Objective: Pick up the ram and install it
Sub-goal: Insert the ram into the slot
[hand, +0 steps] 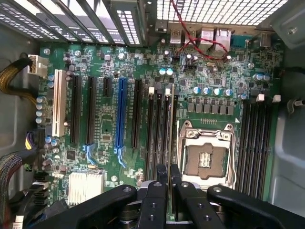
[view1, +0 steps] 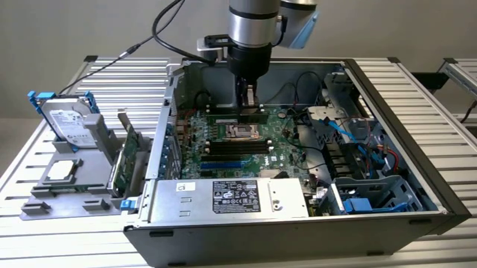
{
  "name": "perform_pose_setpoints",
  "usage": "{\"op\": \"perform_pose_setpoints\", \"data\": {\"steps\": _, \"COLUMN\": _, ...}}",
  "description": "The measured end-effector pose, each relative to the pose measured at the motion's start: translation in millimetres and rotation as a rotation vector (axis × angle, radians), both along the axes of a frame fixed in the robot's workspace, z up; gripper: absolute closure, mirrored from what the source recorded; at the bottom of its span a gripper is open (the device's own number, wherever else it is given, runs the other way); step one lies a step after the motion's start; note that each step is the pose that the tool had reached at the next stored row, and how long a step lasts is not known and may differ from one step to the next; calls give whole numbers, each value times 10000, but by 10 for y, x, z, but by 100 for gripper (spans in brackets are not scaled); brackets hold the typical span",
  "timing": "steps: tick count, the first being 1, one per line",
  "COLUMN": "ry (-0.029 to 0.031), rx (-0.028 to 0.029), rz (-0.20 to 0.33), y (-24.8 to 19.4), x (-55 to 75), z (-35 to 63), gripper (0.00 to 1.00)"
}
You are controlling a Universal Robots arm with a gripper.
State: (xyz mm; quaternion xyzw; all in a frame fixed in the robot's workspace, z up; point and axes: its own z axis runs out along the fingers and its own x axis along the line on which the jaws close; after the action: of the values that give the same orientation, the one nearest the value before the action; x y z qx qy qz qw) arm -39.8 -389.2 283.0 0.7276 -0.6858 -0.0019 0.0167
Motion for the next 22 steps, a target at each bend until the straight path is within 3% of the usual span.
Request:
{"op": "perform_pose_setpoints", "data": {"steps": 5, "ry": 0, "rx": -8, "rz": -14, "y": -1, "x": 44, "z": -90, "gripper": 86}}
{"op": "perform_pose_setpoints", "data": {"steps": 11, "ry": -18, "rx": -8, "rz": -394, "y": -6, "x": 45, "z": -183, "gripper": 86}}
{"op": "perform_pose_setpoints", "data": {"steps": 14, "ry": -20, "rx": -38, "rz": -419, "y": -10, "x": 45, "z": -216, "gripper": 86}}
{"op": "perform_pose_setpoints", "data": {"steps": 22, "ry": -24, "rx": -274, "rz": -420, "y": -31, "x": 45, "z": -256, "gripper": 86}}
